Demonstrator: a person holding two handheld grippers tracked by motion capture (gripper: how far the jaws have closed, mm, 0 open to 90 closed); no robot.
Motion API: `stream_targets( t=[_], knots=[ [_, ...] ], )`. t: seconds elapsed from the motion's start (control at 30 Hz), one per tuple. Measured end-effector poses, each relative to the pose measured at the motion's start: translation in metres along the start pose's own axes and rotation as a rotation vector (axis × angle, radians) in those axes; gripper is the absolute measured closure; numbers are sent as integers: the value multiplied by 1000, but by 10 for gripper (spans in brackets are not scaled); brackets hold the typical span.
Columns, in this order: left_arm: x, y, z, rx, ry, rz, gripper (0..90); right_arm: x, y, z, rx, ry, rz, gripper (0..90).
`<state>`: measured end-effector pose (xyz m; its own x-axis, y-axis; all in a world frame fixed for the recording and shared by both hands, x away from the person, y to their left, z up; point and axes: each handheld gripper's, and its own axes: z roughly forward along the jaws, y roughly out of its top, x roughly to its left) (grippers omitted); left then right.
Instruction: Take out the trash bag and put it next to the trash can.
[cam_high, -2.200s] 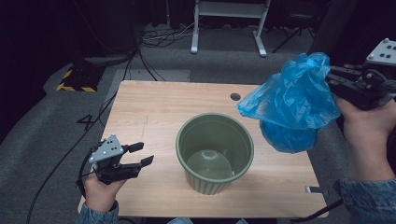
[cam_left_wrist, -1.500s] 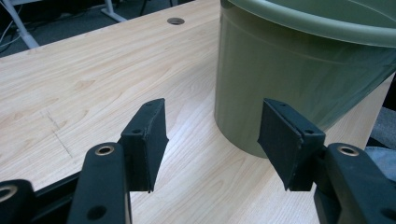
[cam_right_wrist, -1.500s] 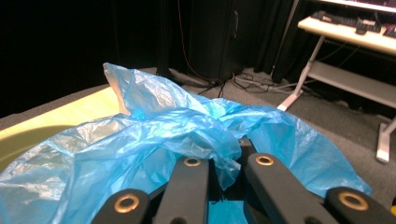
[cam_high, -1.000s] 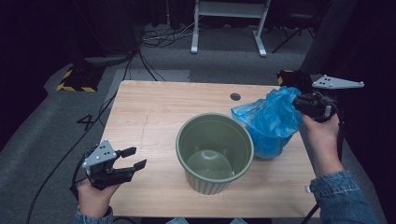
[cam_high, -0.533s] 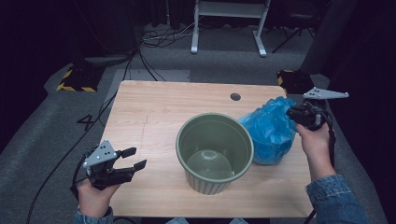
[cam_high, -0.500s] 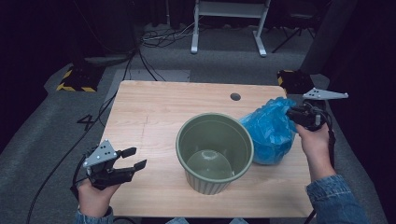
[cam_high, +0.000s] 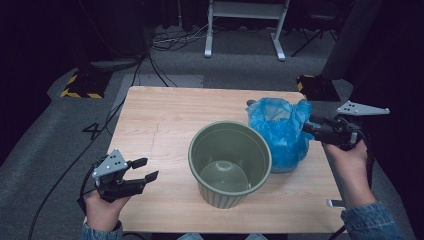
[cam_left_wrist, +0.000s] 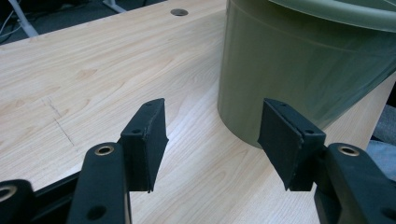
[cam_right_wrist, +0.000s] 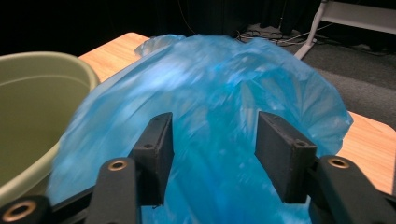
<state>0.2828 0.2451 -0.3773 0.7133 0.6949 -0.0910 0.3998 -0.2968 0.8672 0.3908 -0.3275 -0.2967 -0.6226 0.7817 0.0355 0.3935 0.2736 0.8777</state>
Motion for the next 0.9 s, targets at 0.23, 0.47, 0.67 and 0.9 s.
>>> stream_targets(
  t=[0.23,0.47,0.67,0.9],
  knots=[
    [1,-2,0,8,5,2,414,8,-18,-23,7,-16,-30,423],
    [2,-7,1,24,12,-5,409,8,-39,-34,20,-36,-42,365],
    [5,-13,2,28,34,6,379,7,-64,-42,50,-58,-53,325],
    [10,-27,3,36,70,27,368,2,-90,-44,72,-69,-32,308]
  ],
)
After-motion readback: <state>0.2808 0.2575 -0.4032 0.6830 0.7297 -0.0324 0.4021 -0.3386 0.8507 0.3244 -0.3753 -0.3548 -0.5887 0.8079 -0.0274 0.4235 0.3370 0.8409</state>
